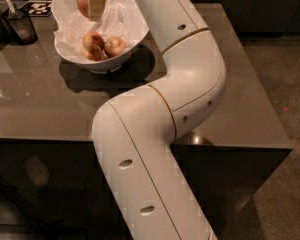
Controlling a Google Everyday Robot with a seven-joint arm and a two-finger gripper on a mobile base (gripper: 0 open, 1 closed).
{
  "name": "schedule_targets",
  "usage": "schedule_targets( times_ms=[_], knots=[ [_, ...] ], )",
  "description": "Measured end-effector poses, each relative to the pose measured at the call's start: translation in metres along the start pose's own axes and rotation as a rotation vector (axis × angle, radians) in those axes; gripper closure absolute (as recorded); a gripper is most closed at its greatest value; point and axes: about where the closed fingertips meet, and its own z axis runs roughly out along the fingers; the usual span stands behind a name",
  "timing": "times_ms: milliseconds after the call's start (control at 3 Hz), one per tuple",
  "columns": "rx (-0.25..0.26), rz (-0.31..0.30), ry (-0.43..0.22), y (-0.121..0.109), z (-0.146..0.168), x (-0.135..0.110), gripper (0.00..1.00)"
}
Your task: Pick apple from white bowl
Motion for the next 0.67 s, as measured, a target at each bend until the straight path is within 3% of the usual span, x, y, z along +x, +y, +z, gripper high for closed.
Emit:
schedule_targets(
  times_ms=[333, 667],
  knots=[
    [0.067, -0.054, -0.040, -0.011, -0.038, -0.023, 1.00],
    [0.098, -0.115, -0.058, -0.006, -0.060, -0.046, 1.00]
  ],
)
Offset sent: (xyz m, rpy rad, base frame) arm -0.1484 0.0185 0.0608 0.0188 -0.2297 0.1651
